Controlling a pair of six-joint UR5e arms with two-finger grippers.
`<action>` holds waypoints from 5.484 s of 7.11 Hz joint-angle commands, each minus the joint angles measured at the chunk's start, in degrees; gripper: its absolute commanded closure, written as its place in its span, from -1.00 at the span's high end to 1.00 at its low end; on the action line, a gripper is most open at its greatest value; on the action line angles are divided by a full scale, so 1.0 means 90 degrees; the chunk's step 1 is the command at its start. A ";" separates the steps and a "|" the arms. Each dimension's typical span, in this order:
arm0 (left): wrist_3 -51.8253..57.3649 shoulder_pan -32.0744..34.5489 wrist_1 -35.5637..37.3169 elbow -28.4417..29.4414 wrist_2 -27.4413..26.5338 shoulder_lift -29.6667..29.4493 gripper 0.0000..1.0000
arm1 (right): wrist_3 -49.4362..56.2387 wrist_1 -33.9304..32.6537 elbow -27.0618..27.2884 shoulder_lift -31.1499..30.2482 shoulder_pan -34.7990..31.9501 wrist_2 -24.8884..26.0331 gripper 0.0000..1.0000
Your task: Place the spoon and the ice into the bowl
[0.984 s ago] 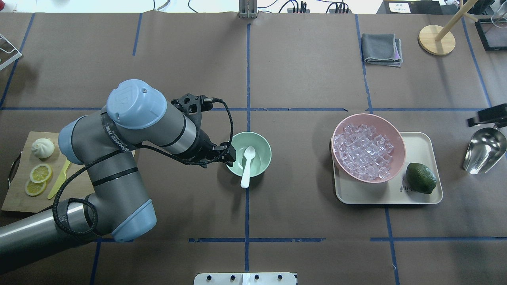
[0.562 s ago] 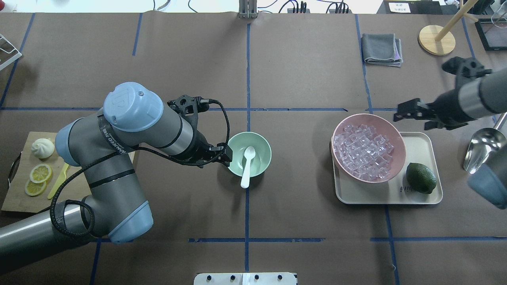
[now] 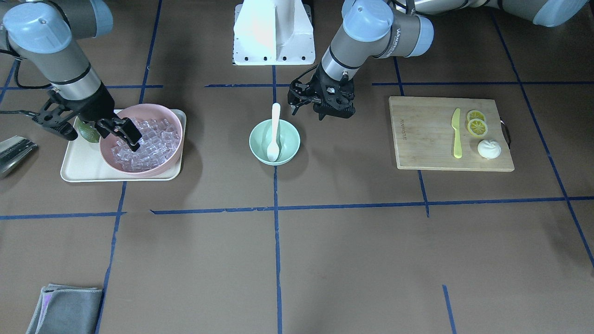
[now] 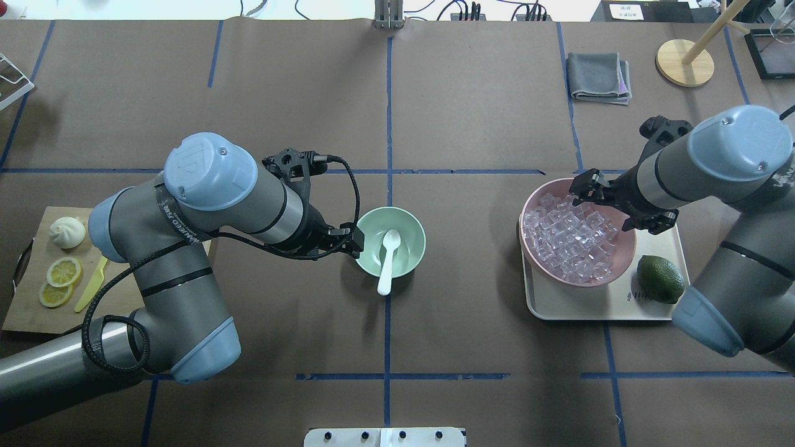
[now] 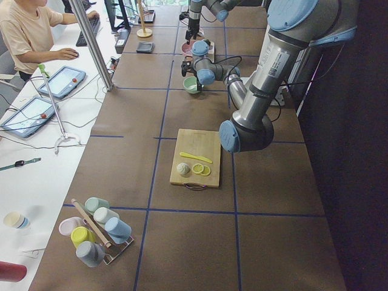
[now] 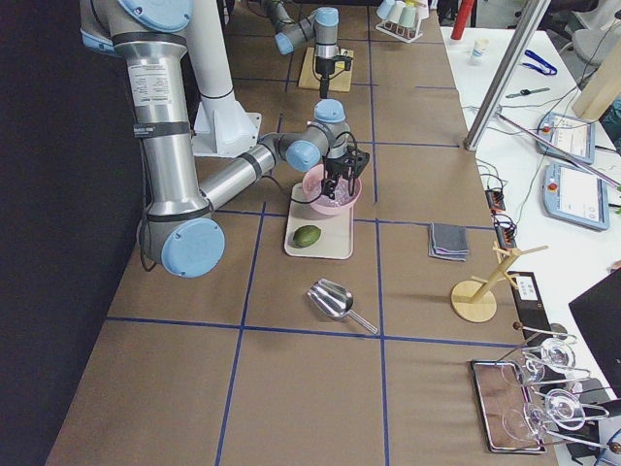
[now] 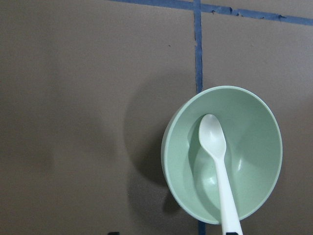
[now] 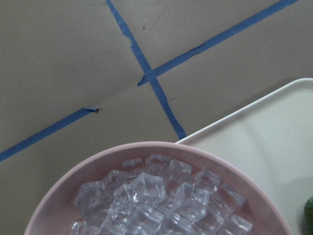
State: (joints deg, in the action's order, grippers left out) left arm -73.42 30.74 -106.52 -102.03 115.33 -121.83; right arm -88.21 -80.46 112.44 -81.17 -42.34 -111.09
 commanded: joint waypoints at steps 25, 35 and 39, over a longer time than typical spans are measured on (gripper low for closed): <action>0.3052 0.2372 0.0039 -0.2159 0.1129 0.3913 0.99 | -0.0510 -0.0703 0.0451 0.1893 0.0152 -0.0715 1.00; 0.8929 0.5930 0.2635 -0.0958 0.2448 0.4503 0.99 | 1.1626 -0.1314 -0.1360 -0.2005 -0.5491 -0.2608 1.00; 0.8948 0.5930 0.2627 -0.0938 0.2528 0.4640 1.00 | 1.1617 -0.1304 -0.1350 -0.2016 -0.5491 -0.2637 1.00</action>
State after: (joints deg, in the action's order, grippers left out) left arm 6.81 84.08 -82.63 -110.00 138.12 -80.44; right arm 16.36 -92.24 100.43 -99.22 -91.73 -134.72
